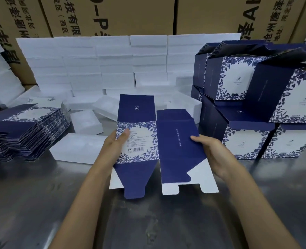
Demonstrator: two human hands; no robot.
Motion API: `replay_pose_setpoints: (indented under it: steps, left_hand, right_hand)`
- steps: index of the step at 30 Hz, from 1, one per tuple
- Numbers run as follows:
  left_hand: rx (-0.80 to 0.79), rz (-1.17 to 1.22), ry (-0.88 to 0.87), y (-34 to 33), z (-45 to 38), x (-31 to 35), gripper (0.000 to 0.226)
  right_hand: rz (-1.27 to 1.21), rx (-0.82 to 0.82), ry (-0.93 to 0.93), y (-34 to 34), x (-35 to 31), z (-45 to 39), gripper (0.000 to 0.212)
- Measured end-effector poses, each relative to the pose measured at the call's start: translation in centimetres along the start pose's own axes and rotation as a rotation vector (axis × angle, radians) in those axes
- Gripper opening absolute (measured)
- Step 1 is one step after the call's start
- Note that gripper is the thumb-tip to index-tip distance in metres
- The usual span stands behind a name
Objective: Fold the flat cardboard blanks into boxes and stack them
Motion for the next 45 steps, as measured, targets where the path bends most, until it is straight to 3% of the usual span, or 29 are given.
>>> replay_pose_setpoints:
  steps: [6,14,18,24,30,34,36,39,41,45]
  left_hand:
    - [-0.033,-0.059,0.057,-1.1,0.0,-0.5,0.034]
    - [0.12,-0.076,-0.008,0.5,-0.4,-0.1,0.032]
    - [0.125,-0.059,0.069,0.1,-0.3,-0.2,0.035]
    - [0.169,-0.096,-0.061,0.6,-0.3,0.2,0.035]
    - [0.146,-0.126,-0.012,-0.2,-0.9,-1.6,0.031]
    - [0.188,-0.485,-0.311,-1.9,0.4,1.0,0.048]
    - [0.117,-0.53,-0.407,-3.2,1.6,2.3,0.05]
    - [-0.241,-0.469,-0.292,-6.2,3.1,2.1,0.069]
    - [-0.399,-0.484,-0.245,-7.6,4.0,1.9,0.091]
    - [-0.369,-0.553,-0.325,-8.2,4.7,2.8,0.11]
  right_hand:
    - [0.074,0.075,0.072,0.5,-0.3,-0.3,0.02]
    - [0.115,-0.014,0.031,-0.2,-0.3,0.1,0.028]
    - [0.137,-0.005,0.073,-0.1,-0.7,0.1,0.027]
    - [0.131,-0.135,-0.018,-0.2,-0.2,0.9,0.024]
    - [0.012,0.009,0.046,0.9,-1.3,0.7,0.025]
    - [-0.028,0.082,0.09,1.4,-2.2,1.1,0.026]
    - [-0.04,0.076,0.052,1.1,-2.0,1.3,0.025]
    - [-0.106,0.033,0.076,0.1,-2.1,1.4,0.041]
    - [-0.189,0.02,0.108,-0.3,-2.2,1.3,0.042]
    - [-0.217,-0.001,0.13,-0.8,-2.1,1.3,0.033]
Point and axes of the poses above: each hand's wrist, its own z-axis away from the middle knuckle, its own y-axis out of the back of the hand, x = y × z, the point moved 8 cm from there along -z, towards the middle knuckle, and after that the axes turned 2 degrees about y, right-handed, at the moved point
